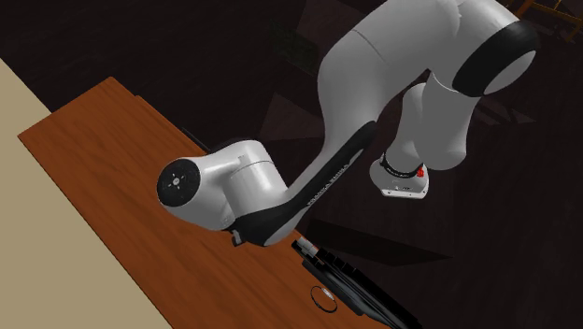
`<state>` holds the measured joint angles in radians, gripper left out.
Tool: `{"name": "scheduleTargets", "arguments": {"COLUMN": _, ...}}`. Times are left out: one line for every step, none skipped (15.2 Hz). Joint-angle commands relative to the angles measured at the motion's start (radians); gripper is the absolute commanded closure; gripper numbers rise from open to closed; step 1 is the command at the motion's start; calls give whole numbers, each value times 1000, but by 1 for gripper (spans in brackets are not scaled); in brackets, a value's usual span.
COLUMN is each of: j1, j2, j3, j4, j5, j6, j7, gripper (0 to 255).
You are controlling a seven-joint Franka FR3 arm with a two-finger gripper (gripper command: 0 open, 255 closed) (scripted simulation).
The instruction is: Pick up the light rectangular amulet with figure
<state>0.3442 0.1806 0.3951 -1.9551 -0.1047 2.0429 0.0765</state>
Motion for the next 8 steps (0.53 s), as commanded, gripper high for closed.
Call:
{"name": "scheduleTargets", "arguments": {"j1": -2, "j2": -14, "j3": 1, "j4": 12, "j5": 7, "j6": -25, "j7": -6, "gripper": 255}}
{"name": "scheduleTargets", "arguments": {"j1": -2, "j2": -19, "j3": 2, "j4": 19, "j5": 10, "j6": -37, "j7": -8, "gripper": 255}}
{"name": "scheduleTargets", "arguments": {"j1": -3, "j2": -24, "j3": 2, "j4": 27, "j5": 12, "j6": -49, "j7": -10, "gripper": 255}}
{"name": "scheduleTargets", "arguments": {"j1": -3, "j2": -29, "j3": 2, "j4": 35, "j5": 15, "j6": -62, "j7": -12, "gripper": 255}}
{"name": "scheduleTargets", "arguments": {"j1": -4, "j2": -34, "j3": 3, "j4": 43, "j5": 17, "j6": -74, "j7": -14, "gripper": 255}}
{"name": "scheduleTargets", "arguments": {"j1": -4, "j2": -39, "j3": 3, "j4": 51, "j5": 20, "j6": -87, "j7": -15, "gripper": 255}}
{"name": "scheduleTargets", "arguments": {"j1": -4, "j2": -43, "j3": 3, "j4": 60, "j5": 22, "j6": -99, "j7": -17, "gripper": 255}}
{"name": "scheduleTargets", "arguments": {"j1": -5, "j2": -47, "j3": 4, "j4": 69, "j5": 24, "j6": -111, "j7": -19, "gripper": 255}}
